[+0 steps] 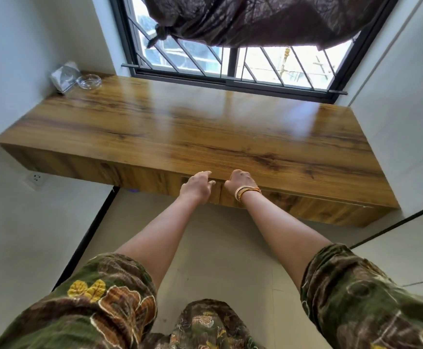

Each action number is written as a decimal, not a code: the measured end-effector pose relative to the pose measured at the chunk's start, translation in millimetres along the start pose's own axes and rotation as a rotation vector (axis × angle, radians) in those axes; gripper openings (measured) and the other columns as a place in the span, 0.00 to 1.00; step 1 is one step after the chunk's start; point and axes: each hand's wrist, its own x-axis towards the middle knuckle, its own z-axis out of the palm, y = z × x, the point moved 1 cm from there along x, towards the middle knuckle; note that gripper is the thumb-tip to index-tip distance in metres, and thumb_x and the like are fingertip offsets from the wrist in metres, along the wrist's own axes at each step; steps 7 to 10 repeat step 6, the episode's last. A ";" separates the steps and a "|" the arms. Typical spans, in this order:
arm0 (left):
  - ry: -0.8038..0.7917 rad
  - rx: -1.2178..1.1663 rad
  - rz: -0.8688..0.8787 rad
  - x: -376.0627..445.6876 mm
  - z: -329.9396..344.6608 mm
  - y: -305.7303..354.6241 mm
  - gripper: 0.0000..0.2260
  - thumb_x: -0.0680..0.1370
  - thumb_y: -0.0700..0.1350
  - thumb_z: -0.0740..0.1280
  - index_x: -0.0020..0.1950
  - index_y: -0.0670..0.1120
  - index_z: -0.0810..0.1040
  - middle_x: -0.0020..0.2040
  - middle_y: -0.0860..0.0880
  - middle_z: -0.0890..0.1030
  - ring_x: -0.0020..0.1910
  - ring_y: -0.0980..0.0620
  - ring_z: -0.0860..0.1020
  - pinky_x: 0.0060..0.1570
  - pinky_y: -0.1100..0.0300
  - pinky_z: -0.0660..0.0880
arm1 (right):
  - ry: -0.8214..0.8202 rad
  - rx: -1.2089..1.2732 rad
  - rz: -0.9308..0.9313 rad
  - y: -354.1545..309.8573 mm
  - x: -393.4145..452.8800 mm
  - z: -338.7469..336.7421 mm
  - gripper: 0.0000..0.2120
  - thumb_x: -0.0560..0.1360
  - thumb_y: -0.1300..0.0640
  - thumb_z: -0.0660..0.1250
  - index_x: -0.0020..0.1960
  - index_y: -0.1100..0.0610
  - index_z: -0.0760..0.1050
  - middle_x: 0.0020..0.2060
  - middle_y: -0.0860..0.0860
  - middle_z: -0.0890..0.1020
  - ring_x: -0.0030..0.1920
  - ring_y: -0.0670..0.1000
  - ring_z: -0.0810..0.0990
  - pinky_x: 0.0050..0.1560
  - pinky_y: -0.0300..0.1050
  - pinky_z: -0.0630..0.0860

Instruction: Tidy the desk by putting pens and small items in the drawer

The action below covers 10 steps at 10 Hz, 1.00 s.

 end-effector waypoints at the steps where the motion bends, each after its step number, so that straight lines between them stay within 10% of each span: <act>1: 0.055 0.048 0.007 0.7 -21.8 -22.5 0.21 0.82 0.51 0.57 0.76 0.51 0.63 0.76 0.47 0.65 0.75 0.47 0.63 0.71 0.44 0.63 | 0.038 -0.109 -0.106 -24.5 1.9 -1.0 0.16 0.76 0.54 0.61 0.59 0.60 0.76 0.55 0.58 0.80 0.55 0.59 0.79 0.56 0.54 0.78; 6: 0.531 0.387 0.182 83.8 -197.8 -34.0 0.28 0.82 0.58 0.48 0.80 0.51 0.47 0.80 0.48 0.46 0.79 0.46 0.44 0.73 0.37 0.40 | 0.422 -0.100 -0.225 -134.4 70.6 -95.1 0.40 0.75 0.36 0.56 0.78 0.55 0.48 0.78 0.53 0.52 0.77 0.55 0.51 0.73 0.63 0.51; 10: 0.531 0.387 0.182 83.8 -197.8 -34.0 0.28 0.82 0.58 0.48 0.80 0.51 0.47 0.80 0.48 0.46 0.79 0.46 0.44 0.73 0.37 0.40 | 0.422 -0.100 -0.225 -134.4 70.6 -95.1 0.40 0.75 0.36 0.56 0.78 0.55 0.48 0.78 0.53 0.52 0.77 0.55 0.51 0.73 0.63 0.51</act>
